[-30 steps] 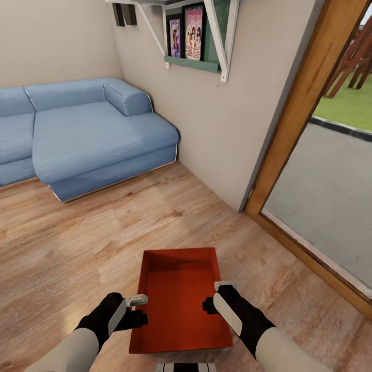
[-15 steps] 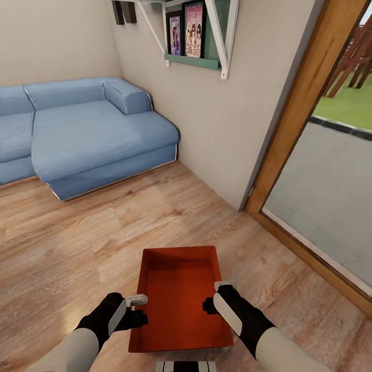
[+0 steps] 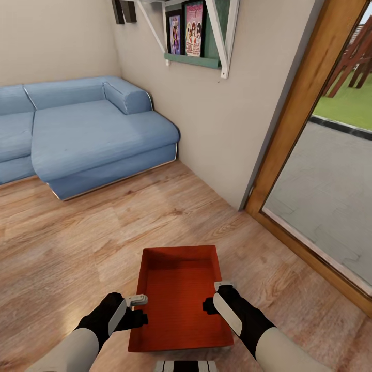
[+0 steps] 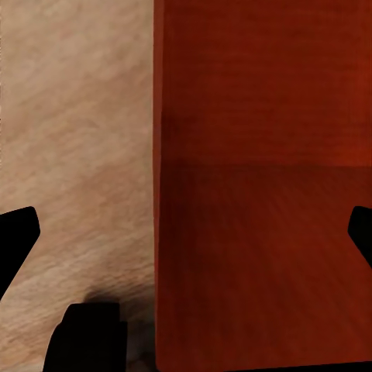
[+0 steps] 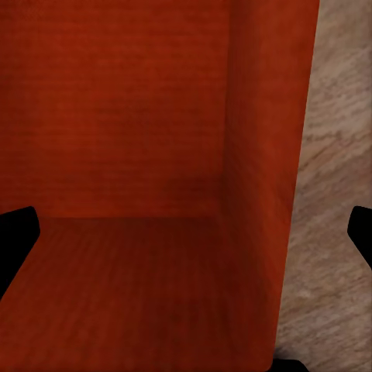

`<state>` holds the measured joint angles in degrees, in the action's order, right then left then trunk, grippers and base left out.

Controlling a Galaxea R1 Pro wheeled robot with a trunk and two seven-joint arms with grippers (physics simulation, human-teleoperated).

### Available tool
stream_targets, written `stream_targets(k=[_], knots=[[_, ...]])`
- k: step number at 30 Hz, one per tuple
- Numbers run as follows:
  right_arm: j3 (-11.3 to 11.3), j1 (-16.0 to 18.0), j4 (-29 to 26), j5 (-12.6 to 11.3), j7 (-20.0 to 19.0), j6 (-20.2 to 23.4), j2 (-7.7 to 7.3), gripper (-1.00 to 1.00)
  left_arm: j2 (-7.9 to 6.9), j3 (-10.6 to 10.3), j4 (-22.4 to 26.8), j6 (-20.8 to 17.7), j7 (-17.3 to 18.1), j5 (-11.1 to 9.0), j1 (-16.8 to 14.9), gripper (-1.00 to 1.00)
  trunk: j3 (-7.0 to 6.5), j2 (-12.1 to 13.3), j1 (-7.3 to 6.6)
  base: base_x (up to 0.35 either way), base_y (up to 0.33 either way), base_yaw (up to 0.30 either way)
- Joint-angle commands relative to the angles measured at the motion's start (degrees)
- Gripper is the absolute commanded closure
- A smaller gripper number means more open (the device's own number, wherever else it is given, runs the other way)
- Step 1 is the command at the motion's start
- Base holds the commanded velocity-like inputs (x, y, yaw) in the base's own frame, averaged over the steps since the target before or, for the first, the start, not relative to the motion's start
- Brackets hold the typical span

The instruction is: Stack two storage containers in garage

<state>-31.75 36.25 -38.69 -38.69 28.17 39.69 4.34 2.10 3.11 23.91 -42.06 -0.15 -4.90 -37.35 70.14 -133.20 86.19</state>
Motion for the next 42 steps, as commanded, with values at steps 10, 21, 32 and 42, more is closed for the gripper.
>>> stream_targets(k=[10, 21, 32, 42], knots=[[-0.2, 0.1, -0.1, -0.6, 0.6, 0.1, -0.04, -1.00, 0.05, 0.3, 0.1, -0.3, 0.0, -0.2, 0.0, -1.00, 0.04, 0.0, -0.01, 0.000, 0.000, 0.000], [-0.2, 0.0, 0.0, -0.6, 0.6, 0.1, -0.05, -1.00, 0.05, 0.3, 0.1, -0.3, 0.0, -0.2, 0.0, -1.00, 0.76, -1.6, 0.87, 0.000, 0.000, 0.000], [-0.2, 0.0, 0.1, -0.4, 0.6, 0.0, -4.19, -1.00, 0.06, 0.3, 0.1, -0.3, -0.1, -0.2, 0.0, -1.00, 0.76, -1.6, 0.87, 0.000, 0.000, 0.000], [-0.3, 0.0, 0.3, -0.4, 0.5, 0.0, -4.25, -1.00, 0.05, 0.3, 0.1, -0.3, -0.1, -0.2, 0.0, -1.00, 0.76, -1.6, 0.87, 0.000, 0.000, 0.000]])
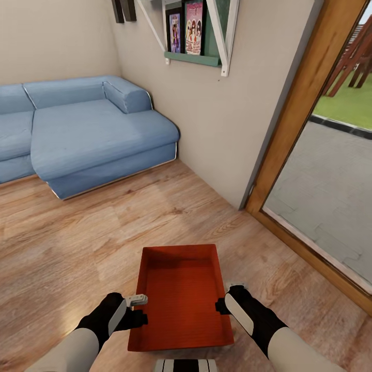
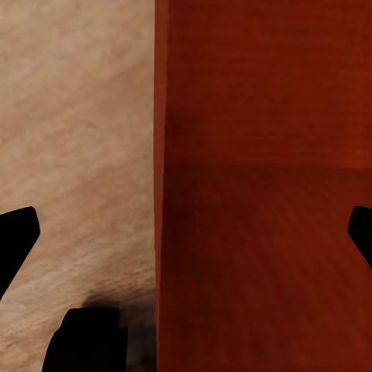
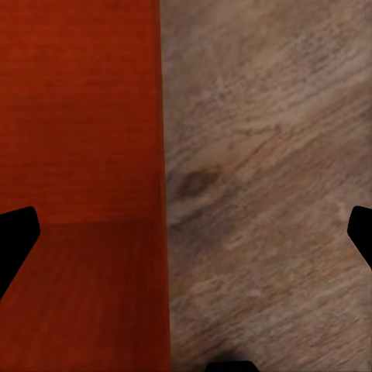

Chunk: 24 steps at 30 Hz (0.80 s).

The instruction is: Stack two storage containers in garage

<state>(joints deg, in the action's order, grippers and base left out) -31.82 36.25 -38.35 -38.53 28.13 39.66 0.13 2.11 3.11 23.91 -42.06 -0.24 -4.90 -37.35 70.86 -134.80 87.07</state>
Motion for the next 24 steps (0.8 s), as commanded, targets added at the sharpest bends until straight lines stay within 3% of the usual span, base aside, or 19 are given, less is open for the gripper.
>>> stream_targets(k=[1, 24], knots=[[-0.3, 0.0, -0.1, -0.6, 0.6, 0.1, -0.04, -1.00, 0.03, 0.3, 0.1, -0.3, 0.0, -0.2, 0.0, -1.00, 0.04, 0.0, -0.01, 0.000, 0.000, 0.000], [-0.3, 0.0, -0.1, -0.6, 0.5, 0.1, -0.04, -1.00, 0.05, 0.3, 0.1, -0.3, -0.1, -0.2, 0.0, -1.00, 0.58, -1.2, 0.65, 0.000, 0.000, 0.000]])
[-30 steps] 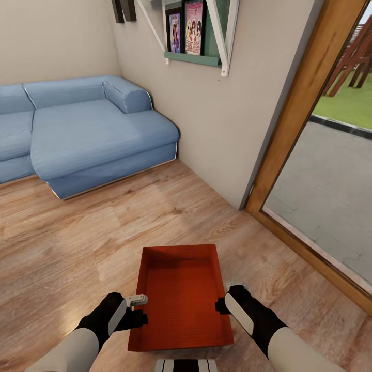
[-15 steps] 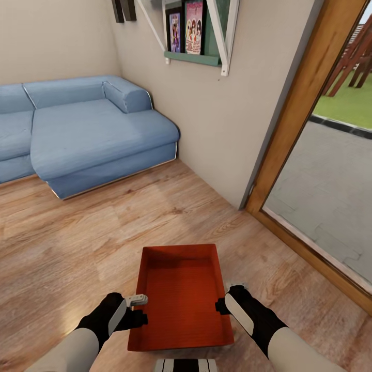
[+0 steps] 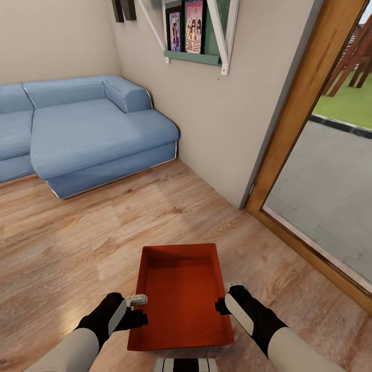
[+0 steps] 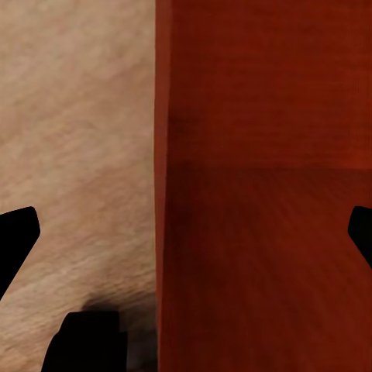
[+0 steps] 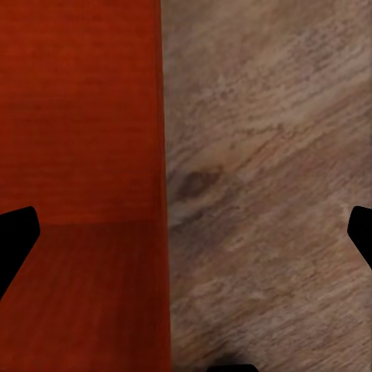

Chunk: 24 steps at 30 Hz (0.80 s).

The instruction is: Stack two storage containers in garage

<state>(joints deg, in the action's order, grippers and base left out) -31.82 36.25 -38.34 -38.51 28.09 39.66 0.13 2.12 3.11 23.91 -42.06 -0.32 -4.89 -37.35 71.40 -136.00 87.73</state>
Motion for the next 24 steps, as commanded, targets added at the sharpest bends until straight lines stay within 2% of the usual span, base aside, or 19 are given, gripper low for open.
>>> stream_targets(k=[1, 4, 7, 24], knots=[[-0.3, 0.0, -0.1, -0.6, 0.6, 0.1, -0.04, -1.00, 0.03, 0.3, 0.1, -0.3, 0.0, -0.2, 0.0, -1.00, 0.04, 0.0, -0.01, 0.000, 0.000, 0.000], [-0.3, 0.0, -0.1, -0.6, 0.6, 0.1, -0.04, -1.00, 0.05, 0.3, 0.1, -0.3, -0.1, -0.2, 0.0, -1.00, 0.04, 0.0, -0.01, 0.000, 0.000, 0.000], [-0.3, 0.0, -0.1, -0.6, 0.6, 0.1, -0.04, -1.00, 0.06, 0.3, 0.1, -0.3, -0.1, -0.2, 0.0, -1.00, 0.58, -1.2, 0.65, 0.000, 0.000, 0.000], [-0.3, 0.0, 0.0, -0.6, 0.5, 0.1, 0.04, -1.00, 0.04, 0.3, 0.1, -0.3, -0.1, -0.2, 0.0, -1.00, 0.58, -1.2, 0.65, 0.000, 0.000, 0.000]])
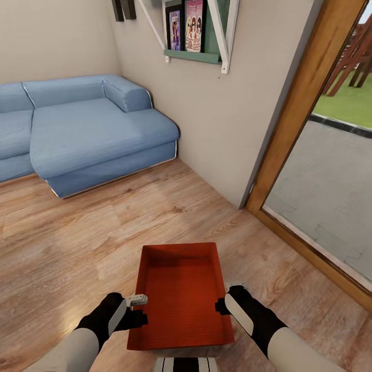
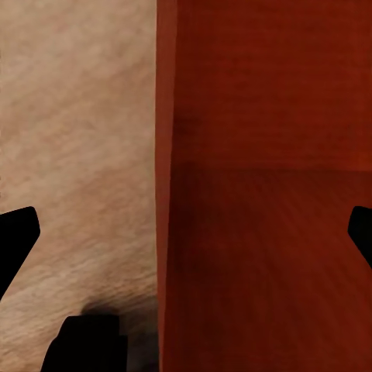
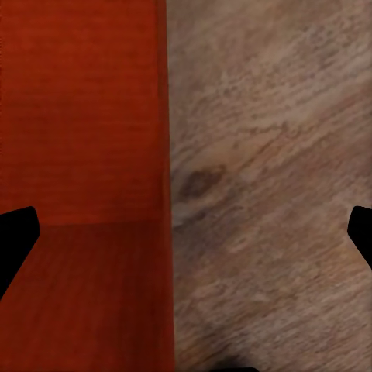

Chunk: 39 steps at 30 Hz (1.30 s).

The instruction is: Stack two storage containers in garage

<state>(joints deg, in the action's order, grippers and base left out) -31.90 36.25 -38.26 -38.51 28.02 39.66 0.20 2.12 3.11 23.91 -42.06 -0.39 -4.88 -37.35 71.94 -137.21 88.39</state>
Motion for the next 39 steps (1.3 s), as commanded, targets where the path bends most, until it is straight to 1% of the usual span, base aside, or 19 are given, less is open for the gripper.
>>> stream_targets(k=[1, 20, 22, 39], knots=[[-0.3, 0.0, -0.1, -0.6, 0.6, 0.1, -0.03, -1.00, 0.03, 0.3, 0.1, -0.3, 0.0, -0.2, 0.0, -1.00, 0.04, 0.0, -0.01, 0.000, 0.000, 0.000], [-0.3, 0.0, -0.1, -0.6, 0.5, 0.0, -0.03, -1.00, 0.02, 0.3, 0.1, -0.3, 0.0, -0.2, 0.0, -1.00, 0.04, 0.0, -0.01, 0.000, 0.000, 0.000], [-0.3, 0.1, -0.1, -0.6, 0.5, 0.0, -0.03, -1.00, 0.03, 0.3, 0.1, -0.3, -0.1, -0.2, 0.0, -1.00, 0.40, -0.8, 0.43, 0.000, 0.000, 0.000], [-0.3, 0.0, -0.1, -0.6, 0.5, 0.0, -0.03, -1.00, 0.02, 0.8, 0.1, -0.3, 0.6, -0.6, 0.0, -1.00, 0.40, -0.8, 0.43, 0.000, 0.000, 0.000]])
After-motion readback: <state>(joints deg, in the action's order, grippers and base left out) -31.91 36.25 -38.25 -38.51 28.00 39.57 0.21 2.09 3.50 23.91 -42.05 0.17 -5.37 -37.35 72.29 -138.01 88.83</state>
